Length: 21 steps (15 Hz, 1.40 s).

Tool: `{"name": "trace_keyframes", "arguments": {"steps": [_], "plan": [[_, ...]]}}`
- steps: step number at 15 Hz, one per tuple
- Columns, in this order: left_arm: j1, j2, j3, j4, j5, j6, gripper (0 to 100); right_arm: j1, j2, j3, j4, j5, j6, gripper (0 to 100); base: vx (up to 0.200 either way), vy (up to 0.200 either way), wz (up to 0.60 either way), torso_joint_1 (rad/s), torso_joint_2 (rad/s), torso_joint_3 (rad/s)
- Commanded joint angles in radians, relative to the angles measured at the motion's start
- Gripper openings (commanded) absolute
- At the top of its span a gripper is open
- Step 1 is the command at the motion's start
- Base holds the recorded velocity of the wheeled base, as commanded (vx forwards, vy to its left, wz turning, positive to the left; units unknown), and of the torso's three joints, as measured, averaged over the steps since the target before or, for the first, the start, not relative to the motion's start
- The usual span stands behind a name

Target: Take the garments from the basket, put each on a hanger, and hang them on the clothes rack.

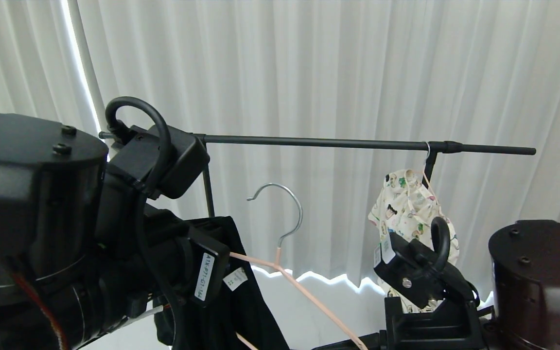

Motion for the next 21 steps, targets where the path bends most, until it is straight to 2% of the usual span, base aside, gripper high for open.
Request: {"name": "trace_keyframes", "arguments": {"steps": [1,5,10,14,21], "plan": [[0.001,0.004,-0.009,-0.004,0.001,0.0,0,-0.001,0.007,-0.005,0.0,-0.004,0.001,0,0.0,0.0,0.0,0.0,0.0,0.0],[-0.011,0.043,-0.012,-0.131,0.001,0.006,0,0.006,0.053,-0.008,-0.072,-0.01,0.01,0,0.0,0.0,0.0,0.0,0.0,0.0],[-0.03,0.037,-0.027,-0.132,-0.001,0.032,0,-0.002,0.058,-0.003,-0.096,-0.086,0.06,0,0.0,0.0,0.0,0.0,0.0,0.0],[-0.079,0.041,-0.059,-0.132,0.001,0.04,0,-0.004,0.066,-0.005,-0.098,-0.088,0.06,0,0.0,0.0,0.0,0.0,0.0,0.0],[-0.083,0.054,-0.055,-0.132,0.001,0.058,0,-0.005,0.055,-0.002,-0.098,-0.126,0.06,0,0.0,0.0,0.0,0.0,0.0,0.0]]}}
